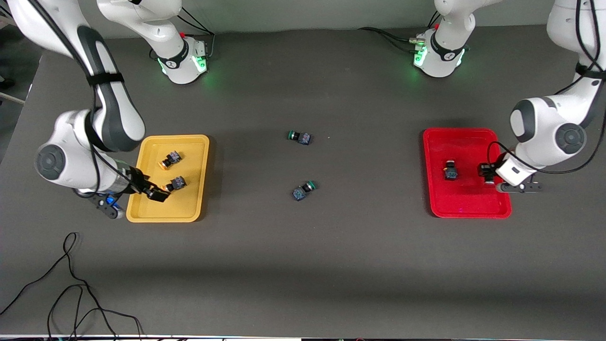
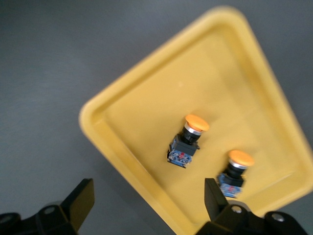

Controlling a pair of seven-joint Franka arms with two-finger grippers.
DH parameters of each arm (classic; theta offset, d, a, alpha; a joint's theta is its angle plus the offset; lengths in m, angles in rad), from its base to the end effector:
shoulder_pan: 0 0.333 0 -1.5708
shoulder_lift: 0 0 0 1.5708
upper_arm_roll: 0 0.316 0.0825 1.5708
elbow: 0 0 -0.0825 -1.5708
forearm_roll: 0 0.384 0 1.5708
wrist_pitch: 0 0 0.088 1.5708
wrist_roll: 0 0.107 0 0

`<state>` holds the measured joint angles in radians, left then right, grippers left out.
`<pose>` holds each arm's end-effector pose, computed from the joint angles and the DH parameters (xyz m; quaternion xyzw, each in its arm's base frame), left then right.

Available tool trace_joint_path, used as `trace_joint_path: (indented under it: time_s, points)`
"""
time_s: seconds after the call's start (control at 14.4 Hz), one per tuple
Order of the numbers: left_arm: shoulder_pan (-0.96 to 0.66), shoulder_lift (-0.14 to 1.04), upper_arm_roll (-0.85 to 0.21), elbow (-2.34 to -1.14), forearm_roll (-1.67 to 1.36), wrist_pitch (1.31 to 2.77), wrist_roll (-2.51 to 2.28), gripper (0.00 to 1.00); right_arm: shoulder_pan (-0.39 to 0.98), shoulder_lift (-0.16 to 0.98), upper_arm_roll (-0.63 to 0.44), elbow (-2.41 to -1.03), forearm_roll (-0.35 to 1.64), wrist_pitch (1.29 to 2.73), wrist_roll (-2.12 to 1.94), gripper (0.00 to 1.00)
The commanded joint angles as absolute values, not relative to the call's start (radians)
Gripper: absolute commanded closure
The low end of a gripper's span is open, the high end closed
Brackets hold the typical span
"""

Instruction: Place red and yellow buttons in trays

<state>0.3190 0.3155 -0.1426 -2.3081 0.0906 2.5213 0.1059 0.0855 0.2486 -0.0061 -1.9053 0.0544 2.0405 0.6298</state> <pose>0.5078 0.0874 0.2013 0.9988 -0.0005 -0.0486 0.0046 0.5969 0.0507 0.3602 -0.9568 0.2843 0.0610 0.0017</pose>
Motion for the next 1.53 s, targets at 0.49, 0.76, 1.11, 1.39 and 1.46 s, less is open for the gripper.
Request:
trace_joint_path:
  time_s: [0.49,0.76,1.11,1.39,1.46]
  points:
    - [0.304,0.223,-0.152,-1.792,0.098,1.797,0.138,0.00,0.137,0.058,-0.012,-1.795,-0.009,1.968,0.390,0.00]
    - [0.293,0.157,-0.195,-1.672,0.091,1.626,0.137,0.00,0.129,0.040,-0.106,-1.793,-0.005,1.882,0.394,0.00]
    - [0.102,0.043,-0.082,-1.674,0.023,1.595,0.123,0.00,0.120,0.074,-0.178,-1.790,0.163,1.898,0.388,0.00]
    - [-0.040,0.014,-0.012,-1.669,0.015,1.586,0.063,0.00,0.187,0.061,-0.183,-1.784,0.074,1.885,0.376,0.00]
    - [-0.044,0.009,-0.014,-1.669,0.015,1.583,0.052,0.00,0.199,0.060,-0.180,-1.761,0.017,1.882,0.365,0.00]
